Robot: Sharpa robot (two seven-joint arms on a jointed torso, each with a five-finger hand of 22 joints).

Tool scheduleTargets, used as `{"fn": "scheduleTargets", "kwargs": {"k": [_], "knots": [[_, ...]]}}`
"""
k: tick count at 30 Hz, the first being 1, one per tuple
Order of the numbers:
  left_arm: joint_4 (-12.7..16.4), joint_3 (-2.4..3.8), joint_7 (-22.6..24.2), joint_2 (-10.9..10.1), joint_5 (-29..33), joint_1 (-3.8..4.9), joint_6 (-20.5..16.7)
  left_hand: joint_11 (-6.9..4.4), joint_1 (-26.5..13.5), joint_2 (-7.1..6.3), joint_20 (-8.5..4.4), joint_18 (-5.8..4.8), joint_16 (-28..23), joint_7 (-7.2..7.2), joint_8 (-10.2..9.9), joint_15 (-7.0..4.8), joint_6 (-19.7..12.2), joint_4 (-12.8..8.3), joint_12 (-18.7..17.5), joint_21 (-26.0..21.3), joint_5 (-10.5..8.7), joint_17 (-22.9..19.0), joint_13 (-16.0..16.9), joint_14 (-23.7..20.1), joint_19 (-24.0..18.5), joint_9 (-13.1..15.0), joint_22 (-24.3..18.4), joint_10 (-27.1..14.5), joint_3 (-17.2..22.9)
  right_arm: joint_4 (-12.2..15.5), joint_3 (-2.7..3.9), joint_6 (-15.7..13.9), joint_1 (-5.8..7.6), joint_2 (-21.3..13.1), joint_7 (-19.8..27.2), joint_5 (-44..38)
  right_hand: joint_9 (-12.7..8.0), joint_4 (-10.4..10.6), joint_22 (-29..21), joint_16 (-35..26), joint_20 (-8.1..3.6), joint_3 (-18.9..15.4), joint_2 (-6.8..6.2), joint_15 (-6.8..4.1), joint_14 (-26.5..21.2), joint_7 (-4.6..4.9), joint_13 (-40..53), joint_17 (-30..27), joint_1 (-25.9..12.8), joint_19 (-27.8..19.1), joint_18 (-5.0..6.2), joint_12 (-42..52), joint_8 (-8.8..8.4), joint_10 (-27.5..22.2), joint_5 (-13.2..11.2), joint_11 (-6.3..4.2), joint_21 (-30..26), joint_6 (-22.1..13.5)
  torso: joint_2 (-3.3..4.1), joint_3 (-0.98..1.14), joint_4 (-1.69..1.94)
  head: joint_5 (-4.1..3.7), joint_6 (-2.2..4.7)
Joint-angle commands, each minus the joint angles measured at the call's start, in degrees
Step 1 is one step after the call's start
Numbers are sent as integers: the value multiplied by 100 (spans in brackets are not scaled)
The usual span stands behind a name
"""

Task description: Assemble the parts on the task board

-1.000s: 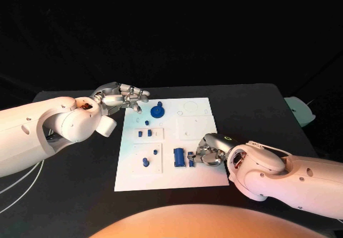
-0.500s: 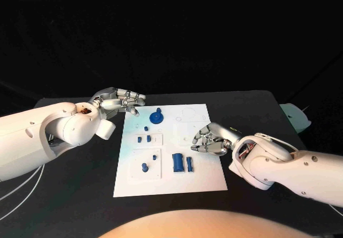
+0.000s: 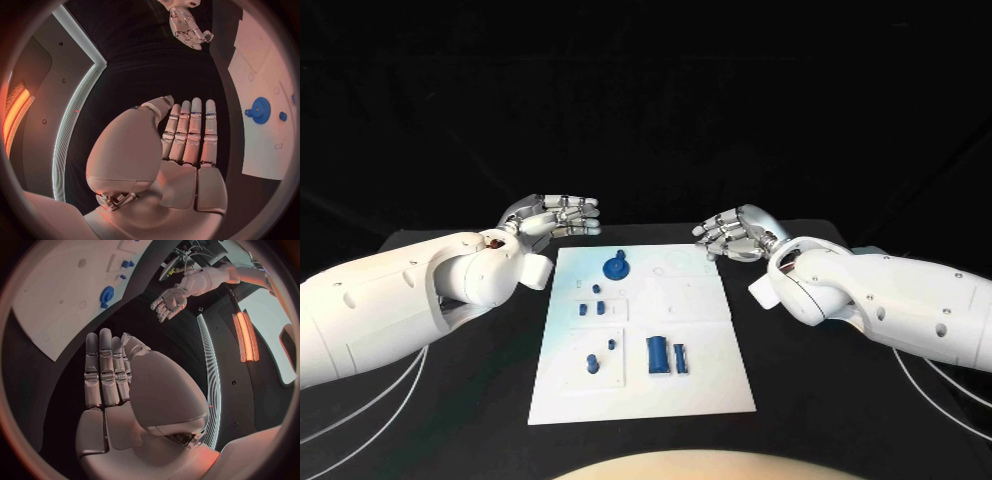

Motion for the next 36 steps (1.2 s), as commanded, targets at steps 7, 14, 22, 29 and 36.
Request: {"fn": "scheduleTargets", "kwargs": {"k": [7, 14, 22, 29, 36], "knots": [[-307, 1, 680, 311, 432, -60, -767, 151, -172, -35, 151, -22, -1171, -162, -458, 239, 56, -6, -875, -1055, -4, -476, -6, -169, -82, -36, -655, 46, -228, -800, 31, 548, 37, 483, 966, 1684, -510, -87, -730, -1450, 326, 733, -202, 281, -140, 140, -1503, -990, -354, -380, 49, -883, -388, 225, -44, 201, -689, 222, -90, 38, 78, 17, 245], [-235, 6, 426, 303, 235, -89, -559, -250, -3351, 298, -510, -359, -1599, -512, -1065, -114, -2113, -328, -1603, -1797, -459, -1102, -358, -2174, -1631, -409, -1207, -2215, -1208, -681, 74, 115, -7, 459, 689, 1343, -1014, -691, -3002, -1970, -94, 60, 311, -343, -2540, -318, -2148, -1667, -3837, -2338, -279, -1353, -968, -2094, -565, -120, -1502, -1947, -79, 28, 84, 26, 285], [209, 55, 775, 263, 150, -267, -1453, -421, -4665, 748, -789, -482, -2044, -1038, -1065, -271, -3028, -790, -1603, -2046, -653, -1102, -358, -3032, -2307, -409, -1207, -3166, -1583, 86, 336, -758, -279, 241, 1269, 2238, -1184, -691, -3853, -2461, -304, -285, 311, -343, -3566, -515, -2305, -1874, -5231, -3124, -437, -1854, -968, -3107, -772, -648, -1502, -2886, -84, 95, 200, 99, 717], [775, 119, 1220, 211, 42, -494, -2593, -877, -5556, 748, -975, -542, -2044, -1038, -1065, -685, -3650, -790, -1603, -2216, -1163, -1102, -358, -3615, -2765, -409, -1207, -3810, -1834, 783, 574, -1550, -526, 43, 1795, 3049, -1632, -691, -4424, -2461, -445, -509, 311, -343, -4253, -1037, -2714, -2410, -6170, -3651, -501, -1854, -968, -3784, -911, -648, -1502, -3518, -87, 138, 275, 146, 995], [1044, 149, 1431, 187, -10, -601, -3132, -877, -6229, 748, -1118, -979, -2044, -1038, -1065, -685, -4113, -790, -1603, -2711, -1163, -1102, -358, -4053, -3109, -409, -1207, -4295, -2027, 940, 628, -1729, -582, -2, 1914, 3232, -1632, -691, -4850, -2461, -858, -676, 311, -343, -4766, -1037, -2714, -2410, -6873, -4038, -930, -1854, -968, -4294, -1317, -648, -1502, -3990, -87, 141, 280, 149, 1015]]}}
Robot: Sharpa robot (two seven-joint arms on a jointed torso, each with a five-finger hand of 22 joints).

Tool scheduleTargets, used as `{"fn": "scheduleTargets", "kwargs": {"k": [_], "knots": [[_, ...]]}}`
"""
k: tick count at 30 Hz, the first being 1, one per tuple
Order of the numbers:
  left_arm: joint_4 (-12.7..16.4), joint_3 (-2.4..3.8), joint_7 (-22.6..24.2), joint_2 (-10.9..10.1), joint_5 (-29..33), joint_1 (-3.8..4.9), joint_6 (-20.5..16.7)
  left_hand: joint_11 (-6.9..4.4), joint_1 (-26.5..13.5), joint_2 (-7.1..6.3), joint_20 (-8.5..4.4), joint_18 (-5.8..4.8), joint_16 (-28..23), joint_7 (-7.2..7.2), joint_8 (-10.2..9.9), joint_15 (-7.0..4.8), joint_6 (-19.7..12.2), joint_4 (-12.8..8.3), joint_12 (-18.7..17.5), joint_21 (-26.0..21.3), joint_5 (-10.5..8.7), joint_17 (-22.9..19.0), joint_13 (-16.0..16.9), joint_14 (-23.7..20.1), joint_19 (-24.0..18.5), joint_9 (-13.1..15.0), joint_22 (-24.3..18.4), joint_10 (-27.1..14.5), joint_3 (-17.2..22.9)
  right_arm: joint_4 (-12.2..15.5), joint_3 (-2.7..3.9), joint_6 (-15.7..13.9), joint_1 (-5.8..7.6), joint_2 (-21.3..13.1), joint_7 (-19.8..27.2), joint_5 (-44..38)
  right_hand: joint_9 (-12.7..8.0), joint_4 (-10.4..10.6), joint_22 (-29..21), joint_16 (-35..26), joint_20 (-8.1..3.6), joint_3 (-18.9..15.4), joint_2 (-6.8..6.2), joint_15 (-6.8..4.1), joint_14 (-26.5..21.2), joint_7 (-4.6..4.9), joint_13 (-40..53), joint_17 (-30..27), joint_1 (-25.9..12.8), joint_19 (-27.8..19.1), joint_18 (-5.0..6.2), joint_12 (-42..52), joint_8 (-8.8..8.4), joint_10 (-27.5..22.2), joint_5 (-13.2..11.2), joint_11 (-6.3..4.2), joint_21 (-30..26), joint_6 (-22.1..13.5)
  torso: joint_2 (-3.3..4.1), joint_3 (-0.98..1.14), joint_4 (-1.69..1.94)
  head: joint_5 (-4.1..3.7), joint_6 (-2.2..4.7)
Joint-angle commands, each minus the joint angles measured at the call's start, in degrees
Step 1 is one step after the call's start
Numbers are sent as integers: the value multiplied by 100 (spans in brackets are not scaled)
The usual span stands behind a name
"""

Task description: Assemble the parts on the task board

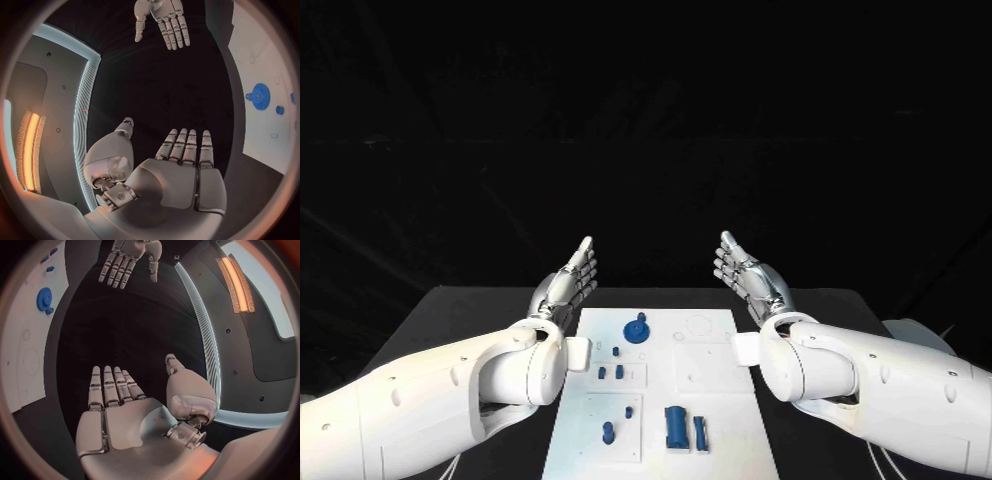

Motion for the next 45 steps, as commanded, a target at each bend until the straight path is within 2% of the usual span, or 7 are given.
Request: {"fn": "scheduleTargets", "kwargs": {"k": [1, 5, 8, 30, 31, 35, 45], "knots": [[69, 12, 386, 1, -131, -14, -619, -107, -870, 27, -571, -288, -41, -49, -38, -72, -605, -32, -33, -462, -170, -14, -10, -568, -435, -11, -12, -628, -252, 14, 7, -313, -4, -5, 315, 307, -97, -8, -555, -68, -231, -220, 6, -14, -669, -184, -69, -201, -914, -512, -301, -64, -41, -660, -218, -54, -50, -611, 0, 5, 10, 1, 10], [75, 13, 391, 1, -132, -17, -632, -107, -1169, 27, -571, -288, -41, -49, -38, -72, -814, -32, -33, -462, -170, -14, -10, -762, -596, -11, -12, -845, -335, 14, 7, -313, -4, -5, 315, 307, -97, -8, -745, -68, -231, -691, 6, -14, -901, -184, -69, -201, -1228, -688, -301, -64, -41, -887, -218, -54, -50, -822, 0, 5, 10, 1, 10], [75, 13, 391, 1, -132, -17, -632, -107, -1366, 27, -571, -288, -41, -49, -38, -72, -951, -32, -33, -462, -170, -14, -10, -892, -692, -11, -12, -988, -785, 14, 7, -313, -4, -5, 315, 307, -97, -8, -872, -68, -231, -691, 6, -14, -1052, -184, -69, -201, -1436, -811, -301, -64, -41, -1039, -218, -54, -50, -961, 0, 5, 10, 1, 10], [75, 13, 391, 1, -132, -17, -632, -107, -2139, 27, -571, -288, -41, -49, -38, -72, -1489, -32, -33, -462, -170, -14, -10, -1778, -1391, -11, -12, -1543, -785, 14, 7, -313, -4, -5, 315, 307, -97, -8, -1740, -68, -231, -691, 6, -14, -1644, -184, -69, -201, -2253, -1617, -301, -64, -41, -1624, -218, -54, -50, -1505, 0, 5, 10, 1, 10], [75, 13, 391, 1, -132, -17, -632, -107, -2160, 27, -571, -288, -41, -49, -38, -72, -1895, -32, -33, -462, -170, -14, -10, -1778, -1391, -11, -12, -1552, -785, 14, 7, -313, -4, -5, 315, 307, -97, -8, -1740, -68, -231, -691, 6, -14, -1666, -184, -69, -201, -2273, -1617, -301, -64, -41, -1637, -218, -54, -50, -1516, 0, 5, 10, 1, 10], [75, 13, 391, 1, -132, -17, -632, -107, -2727, 27, -571, -288, -41, -49, -38, -72, -1895, -32, -33, -462, -170, -14, -10, -1778, -1391, -11, -12, -1971, -785, 14, 7, -313, -4, -5, 315, 307, -97, -8, -1740, -68, -231, -691, 6, -14, -2100, -184, -69, -201, -2869, -1617, -301, -64, -41, -2069, -218, -54, -50, -1922, 0, 5, 10, 1, 10], [75, 13, 391, 1, -132, -17, -632, -107, -2727, 27, -571, -288, -41, -49, -38, -72, -1895, -32, -33, -462, -170, -14, -10, -1778, -1391, -11, -12, -1971, -785, 14, 7, -313, -4, -5, 315, 307, -97, -8, -1740, -68, -231, -691, 6, -14, -2100, -184, -69, -201, -2869, -1617, -301, -64, -41, -2069, -218, -54, -50, -1922, 0, 5, 10, 1, 10]]}}
